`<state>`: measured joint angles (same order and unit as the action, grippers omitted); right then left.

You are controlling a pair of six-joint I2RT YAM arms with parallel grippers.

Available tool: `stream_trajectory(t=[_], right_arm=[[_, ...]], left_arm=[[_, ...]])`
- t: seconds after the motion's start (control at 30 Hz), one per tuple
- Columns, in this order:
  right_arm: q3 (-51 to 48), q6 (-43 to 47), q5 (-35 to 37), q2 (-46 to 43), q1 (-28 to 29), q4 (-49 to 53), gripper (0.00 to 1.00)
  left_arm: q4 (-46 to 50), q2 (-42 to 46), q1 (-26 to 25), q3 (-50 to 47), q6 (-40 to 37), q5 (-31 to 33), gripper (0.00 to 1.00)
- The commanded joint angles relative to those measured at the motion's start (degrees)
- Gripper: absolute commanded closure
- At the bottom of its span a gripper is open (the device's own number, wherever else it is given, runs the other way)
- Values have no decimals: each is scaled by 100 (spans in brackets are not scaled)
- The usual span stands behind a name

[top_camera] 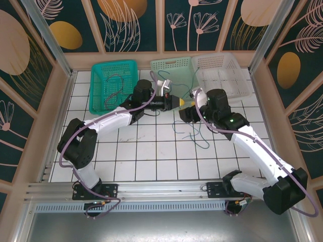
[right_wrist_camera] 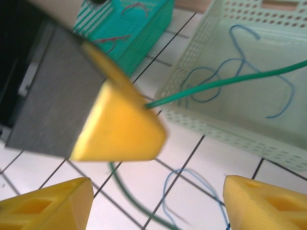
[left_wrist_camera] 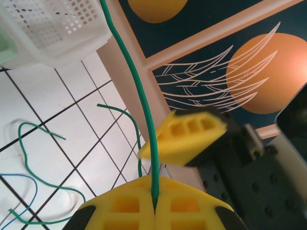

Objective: Untangle the cables

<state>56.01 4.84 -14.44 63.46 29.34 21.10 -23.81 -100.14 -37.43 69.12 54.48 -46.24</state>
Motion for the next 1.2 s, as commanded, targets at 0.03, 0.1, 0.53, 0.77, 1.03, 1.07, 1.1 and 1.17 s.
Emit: stream_trajectory(t=[0.03, 0.1, 0.53, 0.77, 1.03, 1.07, 1.1, 1.17], right_arm=[[-55, 297, -171, -478, -168, 302, 28], [-137, 231, -281, -637, -209, 186, 28], [173, 822, -282, 90, -139, 457, 28], [313, 833, -239, 507, -131, 98, 28], [-113, 65, -781, 551, -87, -513, 76], [-248, -133, -830, 452, -87, -652, 85], [-386, -348, -893, 350, -74, -794, 91], [-610, -775, -1025, 173, -63, -1063, 98]], left_arm=[[-143, 136, -24, 137, -225, 60, 100], [-92, 98, -23, 144, -266, 68, 100], [93, 153, -27, 339, -371, -82, 100], [-23, 152, -35, 344, -332, -203, 100], [-896, 99, -28, 345, 46, 146, 100], [-918, 101, -33, 347, 21, 251, 100], [-944, 109, -23, 339, -7, 383, 100], [-1013, 81, -31, 330, -27, 630, 100]])
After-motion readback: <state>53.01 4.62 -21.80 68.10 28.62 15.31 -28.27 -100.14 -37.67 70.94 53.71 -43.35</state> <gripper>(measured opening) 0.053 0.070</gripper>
